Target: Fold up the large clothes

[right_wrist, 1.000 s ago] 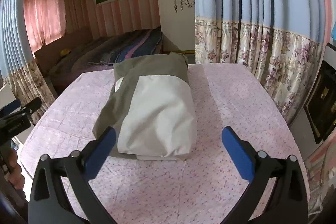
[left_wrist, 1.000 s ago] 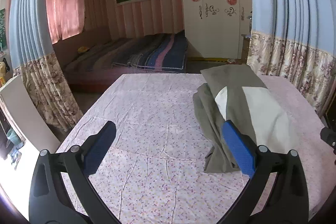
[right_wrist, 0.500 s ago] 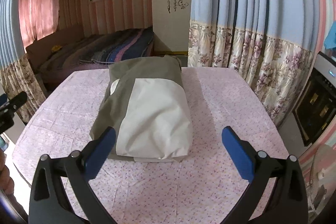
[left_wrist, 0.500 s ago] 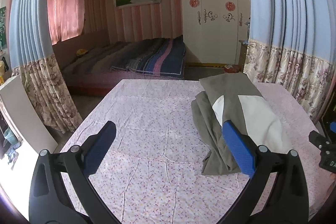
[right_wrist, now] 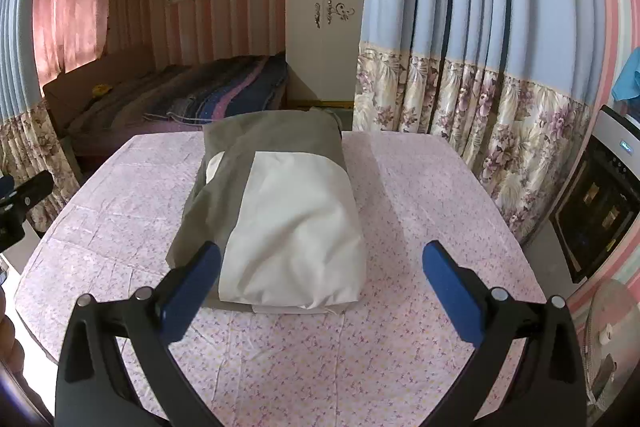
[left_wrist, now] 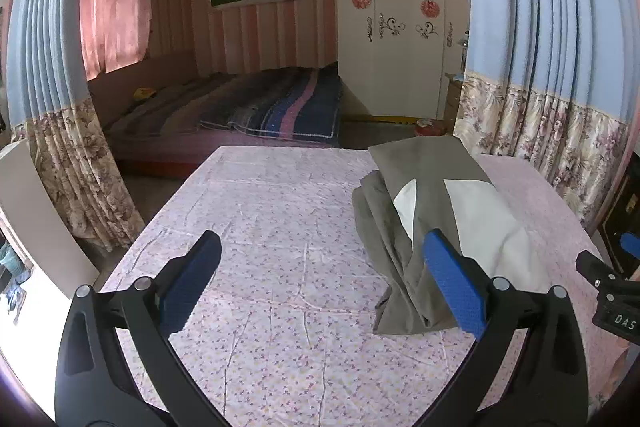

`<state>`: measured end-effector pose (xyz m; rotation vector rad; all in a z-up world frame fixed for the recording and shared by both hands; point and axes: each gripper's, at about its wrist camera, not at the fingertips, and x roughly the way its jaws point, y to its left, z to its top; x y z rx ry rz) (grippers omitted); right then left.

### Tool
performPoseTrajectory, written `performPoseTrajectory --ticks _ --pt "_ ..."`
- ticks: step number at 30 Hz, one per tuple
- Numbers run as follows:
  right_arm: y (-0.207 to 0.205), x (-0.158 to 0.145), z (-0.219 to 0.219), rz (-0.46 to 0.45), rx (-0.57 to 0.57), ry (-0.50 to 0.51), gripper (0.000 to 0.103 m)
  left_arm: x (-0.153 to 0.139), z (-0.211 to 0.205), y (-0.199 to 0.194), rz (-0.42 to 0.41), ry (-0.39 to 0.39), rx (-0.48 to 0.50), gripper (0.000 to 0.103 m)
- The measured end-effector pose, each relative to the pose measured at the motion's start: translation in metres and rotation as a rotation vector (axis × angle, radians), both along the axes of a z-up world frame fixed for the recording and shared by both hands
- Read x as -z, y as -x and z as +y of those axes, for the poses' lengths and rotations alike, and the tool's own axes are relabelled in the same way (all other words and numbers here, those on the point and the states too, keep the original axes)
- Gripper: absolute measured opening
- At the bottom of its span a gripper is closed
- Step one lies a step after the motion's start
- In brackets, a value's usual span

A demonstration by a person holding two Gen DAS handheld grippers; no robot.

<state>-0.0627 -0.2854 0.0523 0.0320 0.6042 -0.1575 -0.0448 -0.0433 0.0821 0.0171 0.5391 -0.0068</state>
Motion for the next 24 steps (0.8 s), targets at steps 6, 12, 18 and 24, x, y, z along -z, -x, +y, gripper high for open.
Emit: performPoseTrajectory --ticks 6,12,18,24 --pt "-0.005 0.001 -0.001 0.003 0.012 0.005 0.101 0.002 0.0 -0.005 0.007 0.005 -0.006 0.1" --pt "-0.012 0.005 -0.001 0.013 0.024 0.009 0.101 0.005 -0.001 -0.01 0.012 -0.002 -0.002 0.1" --pt "-0.014 0.006 -0.002 0.015 0.033 0.01 0.101 0.006 -0.001 -0.012 0.013 -0.003 0.002 0.1" --pt "-0.016 0.008 -0.001 0.019 0.045 0.009 0.101 0.006 -0.002 -0.013 0.015 -0.004 0.001 0.1"
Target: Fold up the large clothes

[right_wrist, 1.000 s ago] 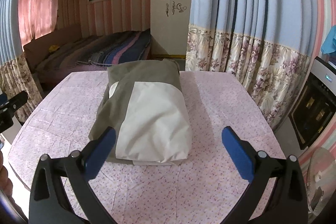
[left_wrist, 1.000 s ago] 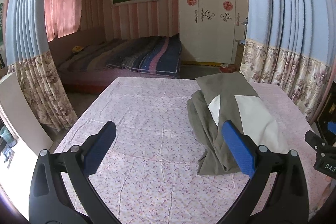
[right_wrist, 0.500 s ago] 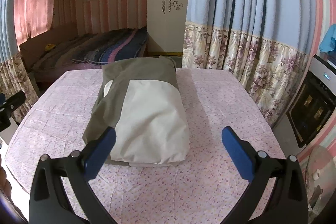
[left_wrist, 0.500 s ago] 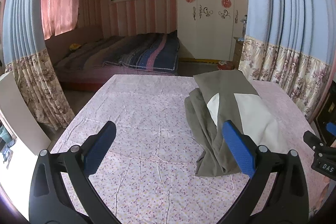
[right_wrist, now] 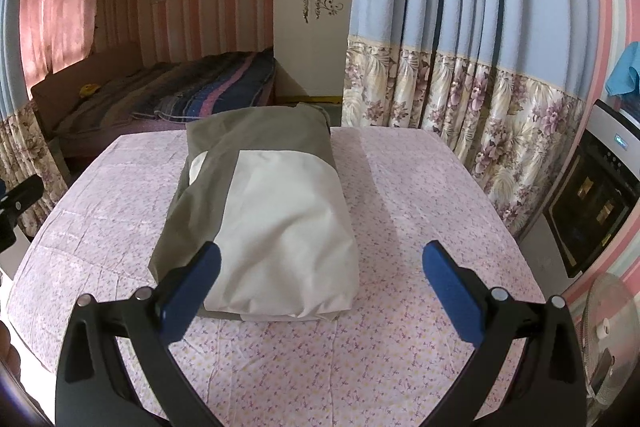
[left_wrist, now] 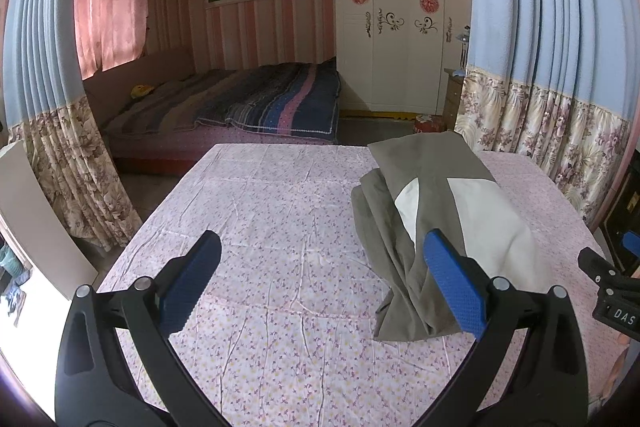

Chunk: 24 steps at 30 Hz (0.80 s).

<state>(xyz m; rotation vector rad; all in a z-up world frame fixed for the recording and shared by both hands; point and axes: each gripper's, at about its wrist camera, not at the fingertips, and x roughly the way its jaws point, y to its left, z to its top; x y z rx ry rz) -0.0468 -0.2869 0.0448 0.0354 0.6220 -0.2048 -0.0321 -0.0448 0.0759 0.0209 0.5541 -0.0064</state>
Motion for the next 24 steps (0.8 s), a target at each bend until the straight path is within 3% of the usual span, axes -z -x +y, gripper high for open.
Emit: performPoseTrajectory --ticks 24 --pt "-0.0044 0.0066 0.0001 0.01 0.007 -0.002 0.101 -0.0022 0.0037 -0.0005 -0.032 -0.031 0.035 0.1"
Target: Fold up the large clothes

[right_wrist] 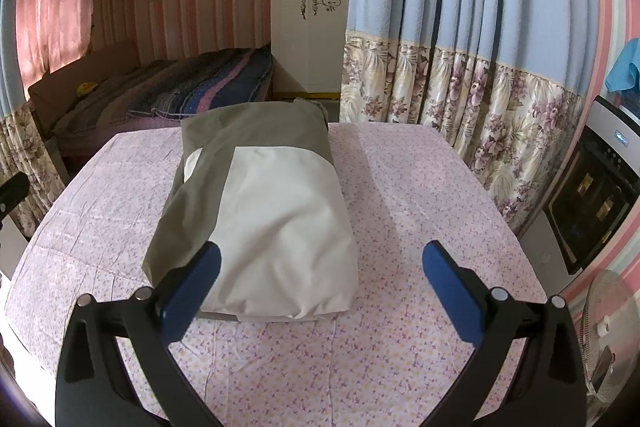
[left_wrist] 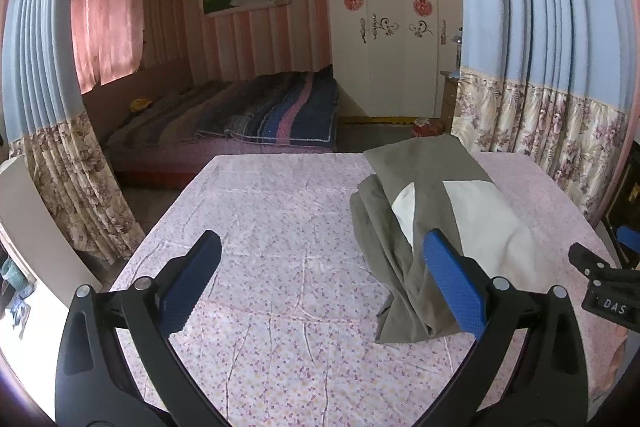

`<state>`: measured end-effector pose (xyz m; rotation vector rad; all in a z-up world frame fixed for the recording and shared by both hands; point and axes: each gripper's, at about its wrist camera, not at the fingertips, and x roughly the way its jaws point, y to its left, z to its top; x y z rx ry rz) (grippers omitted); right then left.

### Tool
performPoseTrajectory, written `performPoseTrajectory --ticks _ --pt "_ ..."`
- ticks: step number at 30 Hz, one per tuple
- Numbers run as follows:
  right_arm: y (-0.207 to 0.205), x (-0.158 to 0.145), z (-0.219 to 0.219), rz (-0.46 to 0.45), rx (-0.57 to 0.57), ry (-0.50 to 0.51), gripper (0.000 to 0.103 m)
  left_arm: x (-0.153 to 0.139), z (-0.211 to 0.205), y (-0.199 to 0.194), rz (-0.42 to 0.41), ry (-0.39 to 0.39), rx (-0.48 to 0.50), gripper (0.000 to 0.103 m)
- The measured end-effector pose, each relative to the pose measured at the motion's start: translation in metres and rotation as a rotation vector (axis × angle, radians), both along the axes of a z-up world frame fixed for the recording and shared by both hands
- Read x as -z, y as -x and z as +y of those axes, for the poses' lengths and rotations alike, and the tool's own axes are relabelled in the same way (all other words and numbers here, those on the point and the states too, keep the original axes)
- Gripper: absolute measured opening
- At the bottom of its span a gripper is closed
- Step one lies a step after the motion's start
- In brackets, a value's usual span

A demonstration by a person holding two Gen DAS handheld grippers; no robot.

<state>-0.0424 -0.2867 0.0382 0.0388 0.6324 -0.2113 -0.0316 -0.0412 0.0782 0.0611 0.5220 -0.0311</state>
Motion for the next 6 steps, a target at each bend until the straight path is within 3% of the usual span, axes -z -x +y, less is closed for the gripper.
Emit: performPoseTrajectory --ticks 6 --pt "-0.0006 0.0004 -0.0003 0.0 0.0 0.003 0.101 0.0018 0.0032 -0.0031 0.016 0.006 -0.004 0.1"
